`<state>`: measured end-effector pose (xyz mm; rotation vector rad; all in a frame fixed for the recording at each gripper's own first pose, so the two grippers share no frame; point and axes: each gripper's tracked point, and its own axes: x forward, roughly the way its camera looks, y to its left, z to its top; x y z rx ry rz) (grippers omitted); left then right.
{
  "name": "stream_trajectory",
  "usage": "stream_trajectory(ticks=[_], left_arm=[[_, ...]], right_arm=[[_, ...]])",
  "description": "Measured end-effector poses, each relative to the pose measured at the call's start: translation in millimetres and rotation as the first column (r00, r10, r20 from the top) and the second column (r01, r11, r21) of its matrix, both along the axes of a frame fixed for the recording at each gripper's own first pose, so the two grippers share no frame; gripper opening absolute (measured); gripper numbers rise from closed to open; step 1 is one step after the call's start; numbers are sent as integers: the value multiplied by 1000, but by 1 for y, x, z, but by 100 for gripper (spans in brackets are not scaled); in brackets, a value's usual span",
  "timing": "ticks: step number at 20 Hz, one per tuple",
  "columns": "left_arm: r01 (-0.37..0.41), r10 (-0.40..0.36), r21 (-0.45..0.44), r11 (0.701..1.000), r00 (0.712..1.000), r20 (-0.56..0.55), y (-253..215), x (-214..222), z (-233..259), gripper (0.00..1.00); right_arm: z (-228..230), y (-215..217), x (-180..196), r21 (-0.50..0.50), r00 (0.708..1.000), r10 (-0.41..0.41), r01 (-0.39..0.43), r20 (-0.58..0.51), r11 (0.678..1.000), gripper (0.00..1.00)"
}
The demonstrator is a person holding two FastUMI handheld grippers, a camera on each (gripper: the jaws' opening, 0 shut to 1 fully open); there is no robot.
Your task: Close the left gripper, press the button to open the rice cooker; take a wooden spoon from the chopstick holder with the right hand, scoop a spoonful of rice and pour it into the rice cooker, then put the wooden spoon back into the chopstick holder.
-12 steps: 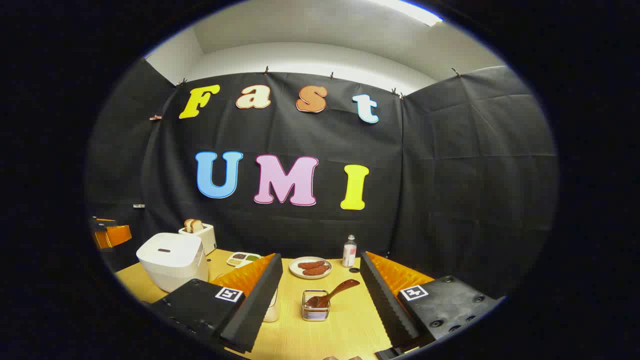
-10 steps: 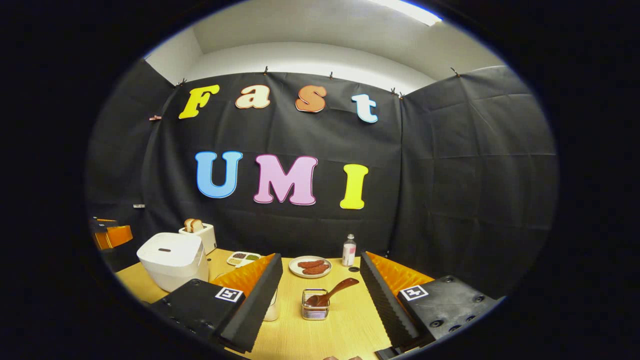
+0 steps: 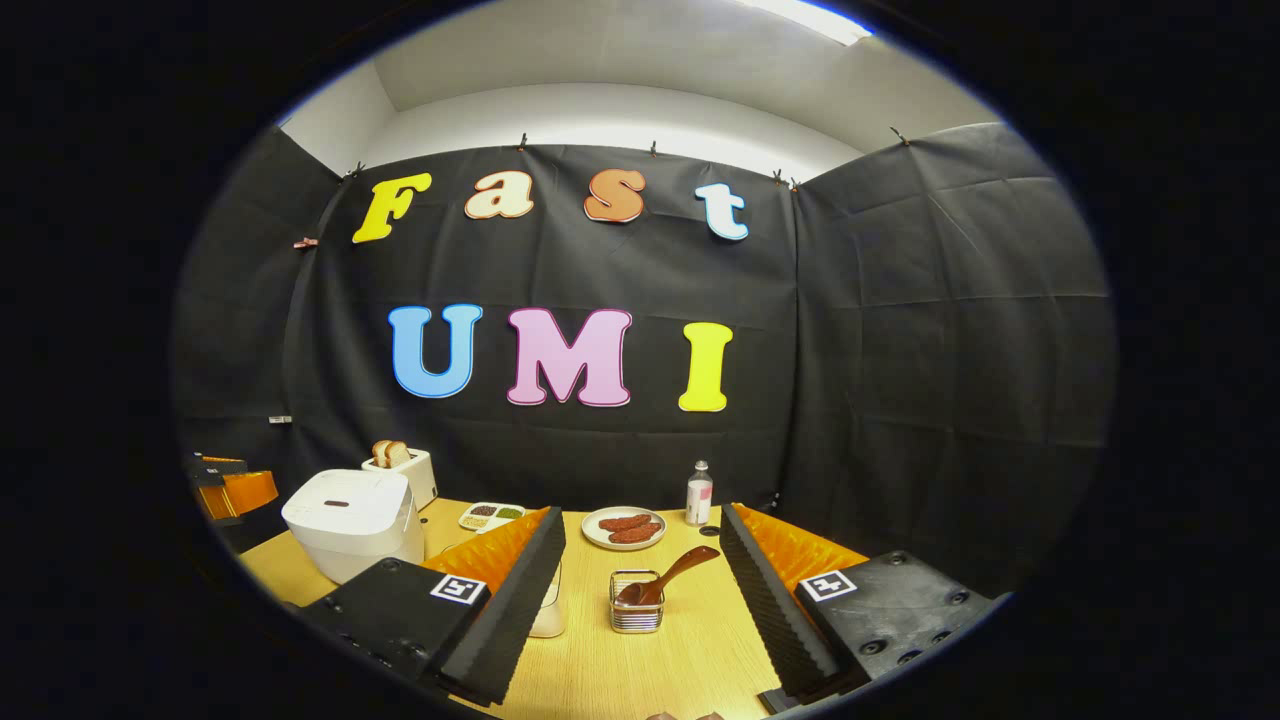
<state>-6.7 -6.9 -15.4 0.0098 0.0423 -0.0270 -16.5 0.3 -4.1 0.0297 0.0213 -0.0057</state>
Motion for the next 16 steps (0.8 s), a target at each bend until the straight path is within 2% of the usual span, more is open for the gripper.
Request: stream_trajectory(ticks=[9, 13, 16], left_arm=[[-65, 65, -10, 998, 997, -50, 23, -2, -9, 95], [-80, 81, 24, 996, 996, -35, 39, 16, 10, 95], [-102, 103, 51, 993, 994, -18, 54, 38, 30, 95]], right_arm=[[-16, -2, -8, 14, 999, 5, -4, -43, 1000, 98], [-17, -4, -8, 52, 998, -19, 22, -56, 998, 98], [-24, -10, -9, 39, 997, -44, 47, -71, 998, 98]])
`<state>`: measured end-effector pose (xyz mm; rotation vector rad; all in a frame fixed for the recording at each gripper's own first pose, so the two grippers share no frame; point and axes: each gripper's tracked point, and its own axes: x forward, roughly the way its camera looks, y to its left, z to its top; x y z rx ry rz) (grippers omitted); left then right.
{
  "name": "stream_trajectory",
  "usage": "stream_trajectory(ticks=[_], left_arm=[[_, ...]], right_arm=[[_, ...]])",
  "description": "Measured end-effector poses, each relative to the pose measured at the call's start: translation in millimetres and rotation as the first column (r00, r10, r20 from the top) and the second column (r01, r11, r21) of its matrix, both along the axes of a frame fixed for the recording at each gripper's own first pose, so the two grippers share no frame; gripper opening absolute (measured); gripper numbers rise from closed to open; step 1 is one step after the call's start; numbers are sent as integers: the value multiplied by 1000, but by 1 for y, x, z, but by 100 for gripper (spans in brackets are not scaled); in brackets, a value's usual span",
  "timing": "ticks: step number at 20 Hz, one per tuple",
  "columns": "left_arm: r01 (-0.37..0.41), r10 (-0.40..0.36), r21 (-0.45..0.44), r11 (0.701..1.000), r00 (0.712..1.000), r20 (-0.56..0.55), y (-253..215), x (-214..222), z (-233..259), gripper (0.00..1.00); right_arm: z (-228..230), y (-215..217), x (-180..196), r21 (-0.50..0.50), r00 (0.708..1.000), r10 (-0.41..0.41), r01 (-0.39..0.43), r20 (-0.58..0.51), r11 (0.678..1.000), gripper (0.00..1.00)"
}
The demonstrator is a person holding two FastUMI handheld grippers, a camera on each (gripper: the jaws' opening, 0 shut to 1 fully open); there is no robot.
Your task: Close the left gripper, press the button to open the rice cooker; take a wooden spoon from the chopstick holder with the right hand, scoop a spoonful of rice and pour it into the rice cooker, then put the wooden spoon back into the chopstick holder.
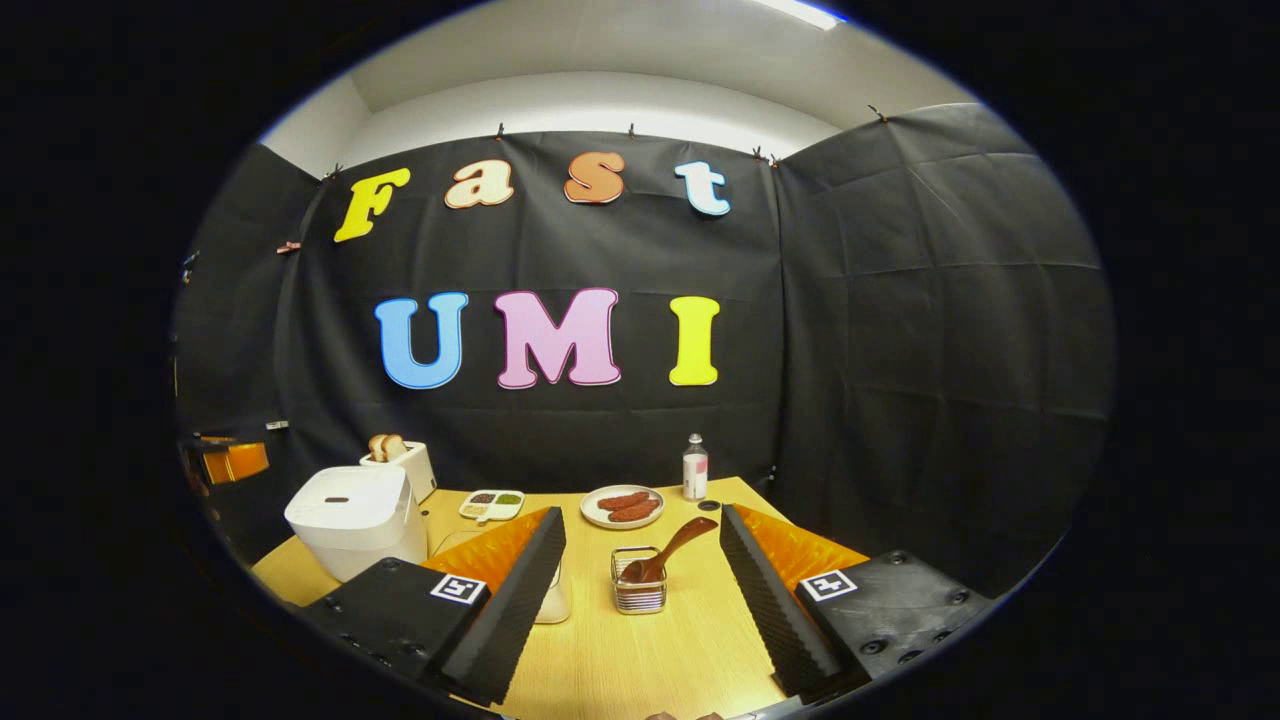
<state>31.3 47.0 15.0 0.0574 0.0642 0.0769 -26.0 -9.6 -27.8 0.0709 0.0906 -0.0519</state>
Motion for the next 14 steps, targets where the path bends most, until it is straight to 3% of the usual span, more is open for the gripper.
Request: stream_trajectory(ticks=[3, 7, 10, 11, 13, 14], left_arm=[[-16, 16, -59, 998, 1000, 7, 12, 27, 21, 94], [-34, 31, -116, 993, 999, -26, 32, 71, 25, 77], [-30, 17, -170, 985, 997, -78, 44, 109, 15, 52], [-48, 31, -178, 983, 995, -96, 51, 120, 10, 50], [-45, 26, -169, 985, 993, -113, 60, 138, 0, 36], [-46, 26, -155, 987, 991, -132, 65, 146, -10, 24]], right_arm=[[0, -7, -6, -13, 1000, -22, 22, -5, 1000, 98], [1, -16, -14, -43, 999, -53, 53, -6, 998, 98], [5, -20, -19, -63, 998, -67, 67, -2, 996, 98], [3, -21, -21, -72, 998, -69, 69, -7, 995, 98], [-4, -26, -24, -94, 996, -78, 75, -30, 993, 98], [-7, -30, -27, -97, 996, -86, 81, -41, 992, 98]])
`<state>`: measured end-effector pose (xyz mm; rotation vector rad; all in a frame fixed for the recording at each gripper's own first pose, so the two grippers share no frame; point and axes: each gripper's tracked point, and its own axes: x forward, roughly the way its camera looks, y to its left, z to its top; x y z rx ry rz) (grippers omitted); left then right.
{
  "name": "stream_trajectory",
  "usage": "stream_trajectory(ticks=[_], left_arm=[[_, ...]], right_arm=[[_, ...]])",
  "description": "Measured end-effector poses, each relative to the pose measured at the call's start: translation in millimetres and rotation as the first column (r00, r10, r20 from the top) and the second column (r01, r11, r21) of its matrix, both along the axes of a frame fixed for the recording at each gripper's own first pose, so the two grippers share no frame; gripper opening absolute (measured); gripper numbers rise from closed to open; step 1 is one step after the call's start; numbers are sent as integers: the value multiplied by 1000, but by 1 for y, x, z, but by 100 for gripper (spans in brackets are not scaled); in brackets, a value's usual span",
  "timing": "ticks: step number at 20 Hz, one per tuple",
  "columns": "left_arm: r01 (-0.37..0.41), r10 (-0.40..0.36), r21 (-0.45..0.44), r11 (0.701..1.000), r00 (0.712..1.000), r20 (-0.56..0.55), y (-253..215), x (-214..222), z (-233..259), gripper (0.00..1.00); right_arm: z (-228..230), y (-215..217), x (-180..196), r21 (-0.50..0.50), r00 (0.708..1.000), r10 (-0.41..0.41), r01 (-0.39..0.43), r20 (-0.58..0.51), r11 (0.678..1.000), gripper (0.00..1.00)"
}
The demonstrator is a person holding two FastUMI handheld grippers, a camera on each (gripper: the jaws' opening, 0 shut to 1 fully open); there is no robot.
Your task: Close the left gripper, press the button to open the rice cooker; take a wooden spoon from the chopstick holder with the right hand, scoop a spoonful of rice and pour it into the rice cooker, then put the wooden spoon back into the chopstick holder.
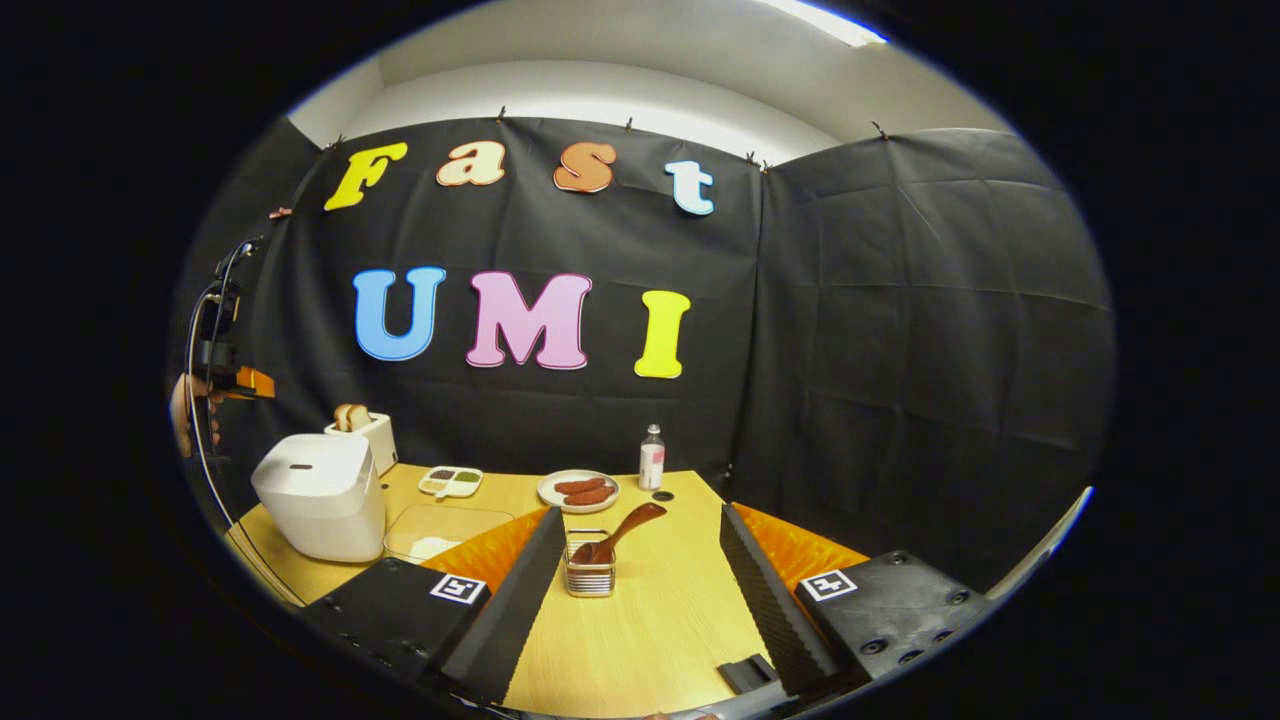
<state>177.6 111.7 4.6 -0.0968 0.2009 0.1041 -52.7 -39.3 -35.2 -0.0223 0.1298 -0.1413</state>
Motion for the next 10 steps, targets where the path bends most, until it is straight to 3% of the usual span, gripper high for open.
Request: stream_trajectory(ticks=[3, 10], left_arm=[[9, -13, -37, 999, 995, -95, 7, 26, -34, 9], [62, -71, -41, 997, 957, -281, -1, 44, -109, 7]], right_arm=[[-5, -9, -6, -1, 999, -27, 27, -27, 1000, 98], [-11, -7, -7, -4, 997, -37, 37, -64, 999, 98]])
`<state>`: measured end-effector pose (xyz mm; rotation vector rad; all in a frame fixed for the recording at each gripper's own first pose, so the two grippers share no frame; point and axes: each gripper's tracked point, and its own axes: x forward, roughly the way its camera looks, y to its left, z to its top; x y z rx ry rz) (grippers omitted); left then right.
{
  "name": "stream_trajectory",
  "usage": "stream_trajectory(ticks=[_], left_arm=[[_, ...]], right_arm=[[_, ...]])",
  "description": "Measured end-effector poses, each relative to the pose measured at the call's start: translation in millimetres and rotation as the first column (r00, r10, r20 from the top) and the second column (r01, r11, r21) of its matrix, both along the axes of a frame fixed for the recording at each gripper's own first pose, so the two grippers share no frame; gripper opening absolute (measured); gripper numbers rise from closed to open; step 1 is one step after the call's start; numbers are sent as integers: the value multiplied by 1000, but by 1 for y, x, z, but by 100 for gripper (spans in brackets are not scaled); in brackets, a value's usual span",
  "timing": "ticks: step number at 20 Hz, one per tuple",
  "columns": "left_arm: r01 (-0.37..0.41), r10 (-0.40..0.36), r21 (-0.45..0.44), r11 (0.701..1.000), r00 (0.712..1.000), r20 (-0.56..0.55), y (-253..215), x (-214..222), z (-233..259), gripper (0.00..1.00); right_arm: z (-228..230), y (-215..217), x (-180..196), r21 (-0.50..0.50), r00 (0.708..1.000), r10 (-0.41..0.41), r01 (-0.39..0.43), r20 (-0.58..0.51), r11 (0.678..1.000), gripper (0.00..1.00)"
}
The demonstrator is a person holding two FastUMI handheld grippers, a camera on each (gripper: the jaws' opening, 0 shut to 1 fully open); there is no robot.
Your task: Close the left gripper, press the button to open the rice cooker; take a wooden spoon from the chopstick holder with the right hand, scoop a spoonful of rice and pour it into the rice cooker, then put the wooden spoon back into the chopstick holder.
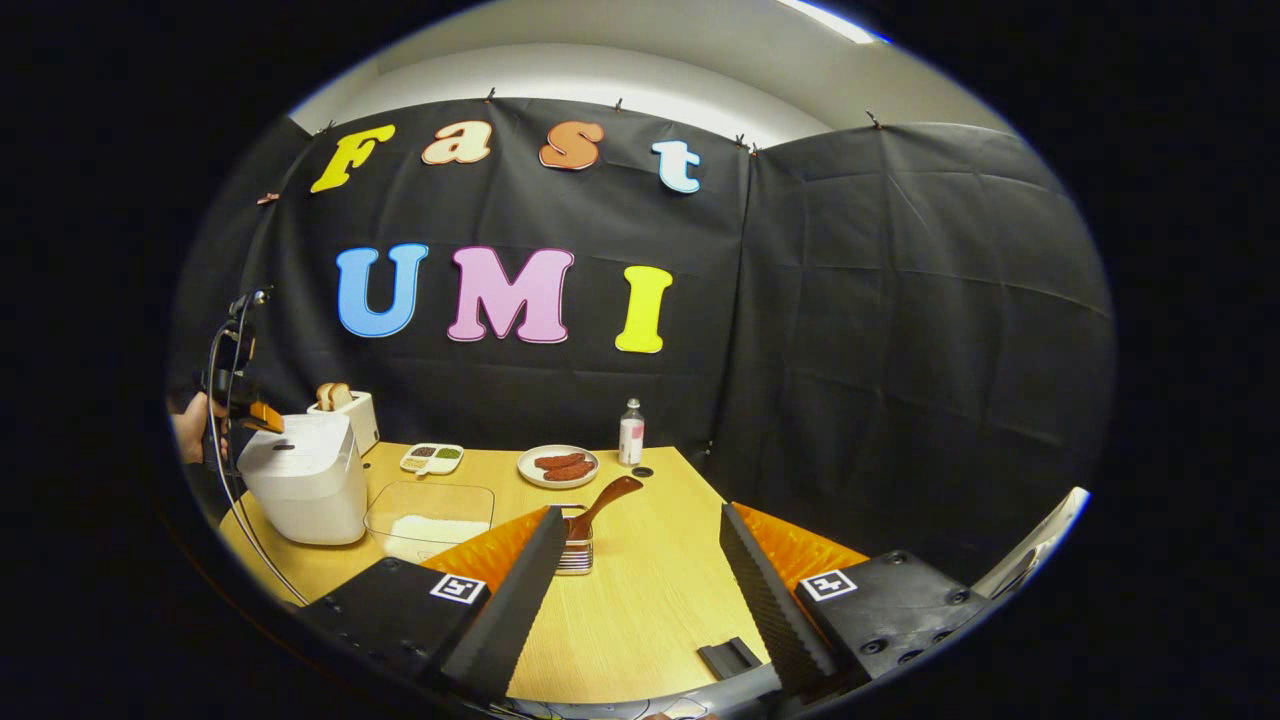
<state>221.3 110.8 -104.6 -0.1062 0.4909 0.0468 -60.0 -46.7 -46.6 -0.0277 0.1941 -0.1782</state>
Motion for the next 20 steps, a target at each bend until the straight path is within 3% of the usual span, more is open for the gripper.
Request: stream_trajectory(ticks=[3, 15, 17, 20], left_arm=[[5, -5, -15, 1000, 1000, -18, -5, 2, -11, 10], [19, -19, 15, 1000, 999, -40, -6, -1, -18, 8], [16, -17, 51, 999, 1000, 14, -7, -2, 1, 8], [-13, -20, 155, 988, 979, 204, -13, -12, 67, 7]], right_arm=[[-1, 8, 4, 7, 1000, 22, -22, -7, 1000, 98], [-12, 20, 13, 16, 999, 45, -44, -21, 999, 98], [-12, 24, 16, 23, 998, 63, -62, -24, 998, 98], [-5, 24, 23, 17, 997, 79, -79, 1, 997, 98]])
